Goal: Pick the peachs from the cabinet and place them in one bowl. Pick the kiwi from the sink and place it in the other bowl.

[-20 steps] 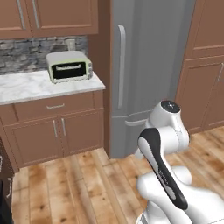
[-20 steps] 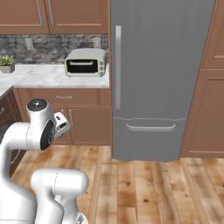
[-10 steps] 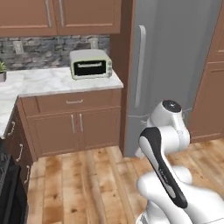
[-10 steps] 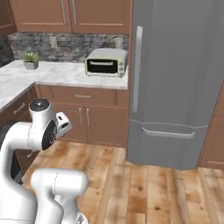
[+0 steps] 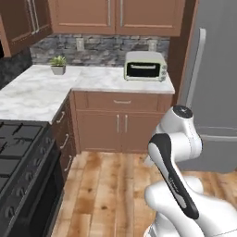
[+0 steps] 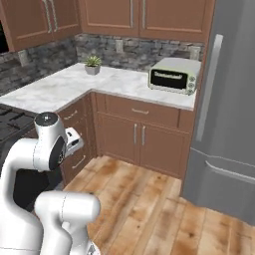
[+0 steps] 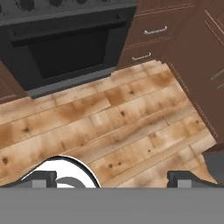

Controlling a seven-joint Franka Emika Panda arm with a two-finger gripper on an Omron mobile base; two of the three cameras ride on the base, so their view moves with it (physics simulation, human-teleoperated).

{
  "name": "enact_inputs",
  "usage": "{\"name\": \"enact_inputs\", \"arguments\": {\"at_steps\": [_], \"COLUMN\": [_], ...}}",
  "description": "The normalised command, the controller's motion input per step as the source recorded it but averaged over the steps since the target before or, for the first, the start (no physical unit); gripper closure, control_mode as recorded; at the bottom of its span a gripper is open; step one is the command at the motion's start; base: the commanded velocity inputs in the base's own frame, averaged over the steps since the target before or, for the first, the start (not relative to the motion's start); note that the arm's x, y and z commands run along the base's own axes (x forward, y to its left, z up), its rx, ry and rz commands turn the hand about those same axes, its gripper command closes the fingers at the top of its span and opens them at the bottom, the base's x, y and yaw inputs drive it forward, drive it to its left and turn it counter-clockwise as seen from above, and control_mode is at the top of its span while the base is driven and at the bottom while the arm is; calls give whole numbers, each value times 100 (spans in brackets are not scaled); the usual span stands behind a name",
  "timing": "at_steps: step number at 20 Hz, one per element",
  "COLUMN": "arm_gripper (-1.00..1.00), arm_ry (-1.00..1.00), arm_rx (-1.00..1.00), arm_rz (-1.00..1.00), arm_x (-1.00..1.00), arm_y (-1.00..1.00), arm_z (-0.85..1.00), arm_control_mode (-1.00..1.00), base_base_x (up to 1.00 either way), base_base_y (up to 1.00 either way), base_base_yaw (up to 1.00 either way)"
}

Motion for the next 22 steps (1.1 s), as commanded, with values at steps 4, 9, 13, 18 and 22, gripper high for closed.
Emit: {"name": "enact_inputs", "arguments": {"at_steps": [4,9,13,18,22], "arm_gripper": [-100,-100,-100,-100,-100], "arm_ry": [0,0,0,0,0], "arm_rx": [0,0,0,0,0], "arm_rz": [0,0,0,0,0], "arm_x": [0,0,0,0,0], "arm_y": [0,0,0,0,0], "arm_z": [0,0,0,0,0], "arm_control_mode": [100,100,100,100,100], "base_base_x": [-2,0,0,0,0], "base_base_y": [0,0,0,0,0], "base_base_yaw": [50,50,50,50,50]}}
